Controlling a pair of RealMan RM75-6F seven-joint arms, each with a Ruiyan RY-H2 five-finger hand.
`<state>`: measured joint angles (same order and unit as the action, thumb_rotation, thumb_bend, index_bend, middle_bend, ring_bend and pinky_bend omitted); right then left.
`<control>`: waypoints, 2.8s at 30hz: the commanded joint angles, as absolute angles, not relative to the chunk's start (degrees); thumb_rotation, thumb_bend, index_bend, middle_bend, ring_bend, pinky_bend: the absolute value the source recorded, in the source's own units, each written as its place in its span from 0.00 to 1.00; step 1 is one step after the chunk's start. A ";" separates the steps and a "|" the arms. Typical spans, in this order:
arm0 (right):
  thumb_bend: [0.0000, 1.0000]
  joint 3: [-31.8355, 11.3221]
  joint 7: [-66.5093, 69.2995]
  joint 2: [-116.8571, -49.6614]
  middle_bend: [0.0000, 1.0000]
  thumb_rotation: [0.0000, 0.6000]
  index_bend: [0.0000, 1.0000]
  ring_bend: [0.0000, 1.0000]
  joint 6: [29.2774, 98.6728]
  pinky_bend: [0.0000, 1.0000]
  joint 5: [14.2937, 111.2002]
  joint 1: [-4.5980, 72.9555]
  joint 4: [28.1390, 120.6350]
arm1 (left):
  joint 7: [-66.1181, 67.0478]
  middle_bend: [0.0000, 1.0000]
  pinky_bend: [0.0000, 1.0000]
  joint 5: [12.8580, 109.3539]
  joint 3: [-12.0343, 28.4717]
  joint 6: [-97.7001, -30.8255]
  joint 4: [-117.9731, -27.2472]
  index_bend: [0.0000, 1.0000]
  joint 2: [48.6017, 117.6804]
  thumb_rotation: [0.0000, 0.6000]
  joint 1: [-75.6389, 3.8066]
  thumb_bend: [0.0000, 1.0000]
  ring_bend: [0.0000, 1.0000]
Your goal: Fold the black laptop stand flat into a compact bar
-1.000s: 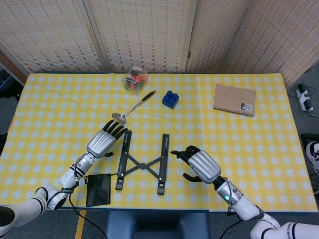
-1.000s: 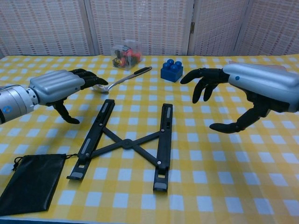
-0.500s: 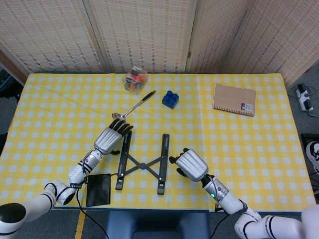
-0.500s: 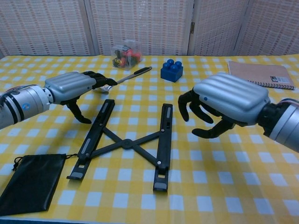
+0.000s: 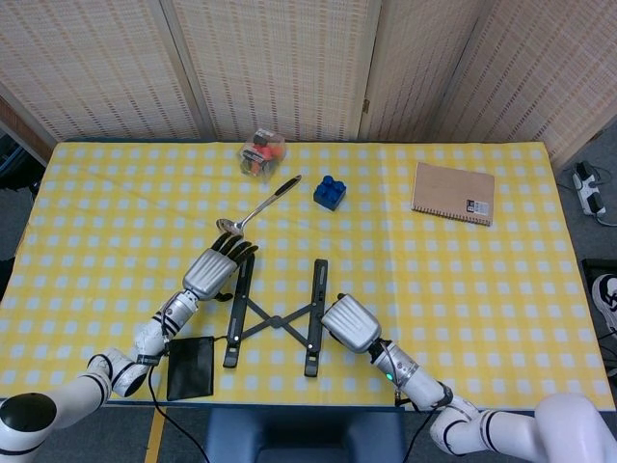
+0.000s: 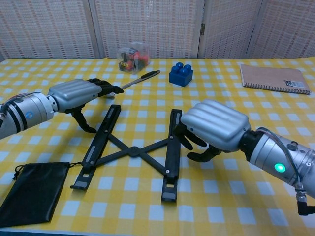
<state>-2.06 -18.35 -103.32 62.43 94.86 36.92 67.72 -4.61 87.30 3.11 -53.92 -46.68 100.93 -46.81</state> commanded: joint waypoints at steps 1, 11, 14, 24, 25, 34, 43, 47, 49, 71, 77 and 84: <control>0.31 -1.78 -18.25 -106.25 0.83 1.00 0.70 0.80 62.66 0.65 95.84 37.92 64.33 | -4.87 0.15 0.01 87.16 3.14 -53.89 -46.83 0.09 100.88 1.00 -46.78 0.15 0.03; 0.31 -1.58 -16.37 -109.89 0.83 1.00 0.70 0.80 63.63 0.65 96.57 39.05 58.54 | -5.12 0.15 0.01 87.10 2.73 -53.97 -46.90 0.09 100.77 1.00 -46.66 0.15 0.03; 0.31 -1.11 -15.99 -109.71 0.83 1.00 0.70 0.80 64.00 0.65 96.79 38.98 58.41 | -4.69 0.15 0.01 87.23 2.55 -54.08 -46.66 0.09 100.71 1.00 -46.66 0.15 0.03; 0.31 -0.48 -15.50 -108.97 0.83 1.00 0.70 0.80 64.06 0.65 96.16 38.54 57.87 | -5.23 0.15 0.01 86.91 2.53 -54.13 -47.34 0.09 100.37 1.00 -46.47 0.15 0.03; 0.31 -0.37 -15.40 -108.97 0.83 1.00 0.70 0.80 63.86 0.65 96.08 38.54 57.83 | -5.20 0.15 0.01 86.92 2.49 -54.05 -47.40 0.09 100.33 1.00 -46.50 0.15 0.03; 0.31 -0.35 -14.92 -108.07 0.83 1.00 0.70 0.80 64.68 0.65 95.93 38.36 58.20 | -4.72 0.15 0.01 86.76 2.43 -53.86 -47.68 0.09 100.28 1.00 -46.52 0.15 0.03; 0.31 -0.26 -15.21 -109.90 0.83 1.00 0.70 0.80 63.29 0.65 95.77 39.26 56.16 | -4.84 0.15 0.01 86.46 2.46 -53.57 -48.01 0.08 100.21 1.00 -46.47 0.15 0.03; 0.31 -0.73 -14.67 -111.21 0.83 1.00 0.70 0.80 64.01 0.65 95.89 39.61 54.77 | -5.19 0.14 0.01 86.44 2.43 -53.44 -48.36 0.08 100.11 1.00 -46.51 0.15 0.02; 0.31 -0.90 -14.60 -111.70 0.83 1.00 0.70 0.80 64.19 0.65 96.01 39.89 54.24 | -5.55 0.14 0.01 86.55 2.38 -53.51 -48.65 0.08 100.04 1.00 -46.54 0.15 0.02; 0.31 -2.37 -15.12 -114.78 0.83 1.00 0.70 0.80 65.30 0.65 96.33 42.15 53.81 | -6.76 0.14 0.01 87.23 2.19 -53.80 -53.84 0.08 98.56 1.00 -46.92 0.15 0.02; 0.31 -3.13 -16.33 -115.68 0.83 1.00 0.70 0.80 64.95 0.65 95.92 42.91 54.38 | -6.68 0.14 0.01 87.22 2.28 -53.79 -55.75 0.08 98.10 1.00 -47.03 0.15 0.01; 0.31 -3.62 -17.78 -116.35 0.83 1.00 0.70 0.80 64.26 0.65 95.46 43.61 55.05 | -5.64 0.14 0.01 87.33 2.42 -53.81 -57.56 0.08 97.66 1.00 -47.34 0.15 0.01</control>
<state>-3.57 -17.73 -116.30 64.31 95.52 43.56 55.00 -5.70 87.36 2.39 -53.84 -57.48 97.70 -47.30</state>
